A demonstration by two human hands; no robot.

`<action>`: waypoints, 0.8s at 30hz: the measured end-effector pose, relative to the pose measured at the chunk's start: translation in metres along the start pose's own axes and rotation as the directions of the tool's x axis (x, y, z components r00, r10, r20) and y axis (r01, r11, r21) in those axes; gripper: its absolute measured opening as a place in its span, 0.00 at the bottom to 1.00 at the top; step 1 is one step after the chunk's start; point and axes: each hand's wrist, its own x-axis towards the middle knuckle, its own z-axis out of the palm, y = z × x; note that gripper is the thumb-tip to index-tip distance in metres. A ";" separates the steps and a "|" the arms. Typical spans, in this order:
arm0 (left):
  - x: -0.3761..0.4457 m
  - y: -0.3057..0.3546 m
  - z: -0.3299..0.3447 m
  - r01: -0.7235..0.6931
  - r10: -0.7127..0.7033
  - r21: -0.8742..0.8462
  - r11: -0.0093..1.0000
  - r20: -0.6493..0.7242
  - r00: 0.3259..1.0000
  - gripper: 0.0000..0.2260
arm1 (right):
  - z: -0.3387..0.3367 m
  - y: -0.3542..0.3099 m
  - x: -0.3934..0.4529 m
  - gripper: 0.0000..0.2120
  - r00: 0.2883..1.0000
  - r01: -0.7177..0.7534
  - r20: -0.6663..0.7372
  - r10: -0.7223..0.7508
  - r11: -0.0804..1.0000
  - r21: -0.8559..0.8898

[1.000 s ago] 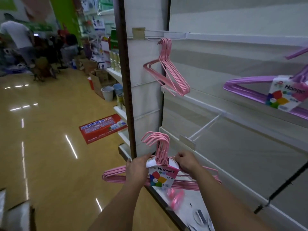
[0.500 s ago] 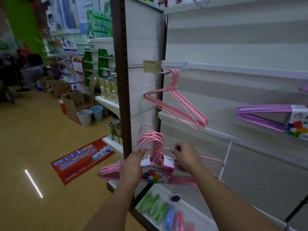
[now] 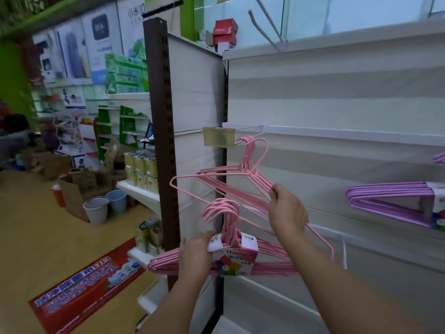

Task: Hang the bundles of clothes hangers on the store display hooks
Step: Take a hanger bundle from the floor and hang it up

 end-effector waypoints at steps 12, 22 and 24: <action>0.074 -0.012 -0.007 -0.144 0.145 -0.020 0.989 0.118 0.982 0.21 | 0.050 -0.039 0.036 0.11 0.999 -0.043 -0.030 0.040 0.992 -0.118; 0.135 -0.023 0.014 -0.250 0.258 -0.078 0.965 0.130 0.957 0.17 | 0.080 -0.043 0.053 0.12 0.978 -0.207 -0.055 0.200 0.958 -0.199; 0.141 -0.024 0.020 -0.241 0.250 -0.085 0.967 0.113 0.962 0.15 | 0.084 -0.039 0.058 0.11 0.980 -0.193 -0.082 0.182 0.969 -0.156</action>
